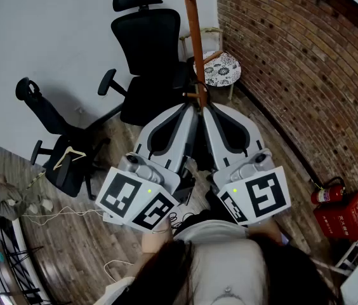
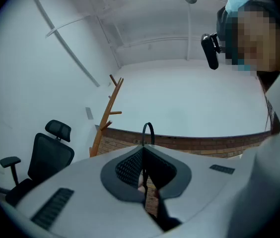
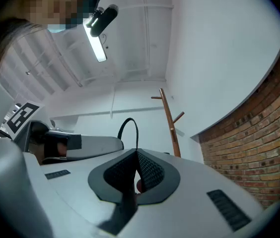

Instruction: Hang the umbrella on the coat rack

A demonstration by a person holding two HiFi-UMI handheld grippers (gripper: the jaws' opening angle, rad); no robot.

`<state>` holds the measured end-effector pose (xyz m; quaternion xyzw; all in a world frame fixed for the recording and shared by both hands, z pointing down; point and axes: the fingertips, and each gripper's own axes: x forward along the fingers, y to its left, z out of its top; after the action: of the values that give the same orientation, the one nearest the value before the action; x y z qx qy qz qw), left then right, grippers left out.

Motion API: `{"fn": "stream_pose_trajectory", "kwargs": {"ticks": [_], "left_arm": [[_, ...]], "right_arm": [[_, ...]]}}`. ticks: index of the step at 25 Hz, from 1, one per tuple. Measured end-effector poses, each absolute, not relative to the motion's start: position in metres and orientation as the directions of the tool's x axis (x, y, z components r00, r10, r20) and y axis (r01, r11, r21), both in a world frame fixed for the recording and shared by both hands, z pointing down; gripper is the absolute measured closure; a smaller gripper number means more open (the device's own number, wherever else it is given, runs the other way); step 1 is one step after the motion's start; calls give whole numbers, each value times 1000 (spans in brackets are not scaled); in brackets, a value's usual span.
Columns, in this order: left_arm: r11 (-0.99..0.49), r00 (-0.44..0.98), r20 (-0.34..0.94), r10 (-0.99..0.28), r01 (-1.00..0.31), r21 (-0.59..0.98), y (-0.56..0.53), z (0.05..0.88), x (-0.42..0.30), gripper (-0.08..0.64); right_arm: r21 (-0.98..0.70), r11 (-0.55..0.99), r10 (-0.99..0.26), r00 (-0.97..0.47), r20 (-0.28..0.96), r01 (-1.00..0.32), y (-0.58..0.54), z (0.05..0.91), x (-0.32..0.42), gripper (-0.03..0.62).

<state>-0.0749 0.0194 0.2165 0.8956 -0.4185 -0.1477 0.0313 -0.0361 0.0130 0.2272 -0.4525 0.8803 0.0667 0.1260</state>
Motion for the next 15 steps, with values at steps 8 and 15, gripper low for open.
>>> {"fn": "stream_pose_trajectory", "kwargs": {"ticks": [8,15], "left_arm": [[-648,606,-239,-758,-741,174,19,214,-68,552],[-638,600,-229,-767,-752,165,11,217,-63,551]], "right_arm": [[-14,581,-783,-554,-284,-814,10,227,-30,557],[-32,586,-783,-556,-278,-810,1,230,-26,557]]}}
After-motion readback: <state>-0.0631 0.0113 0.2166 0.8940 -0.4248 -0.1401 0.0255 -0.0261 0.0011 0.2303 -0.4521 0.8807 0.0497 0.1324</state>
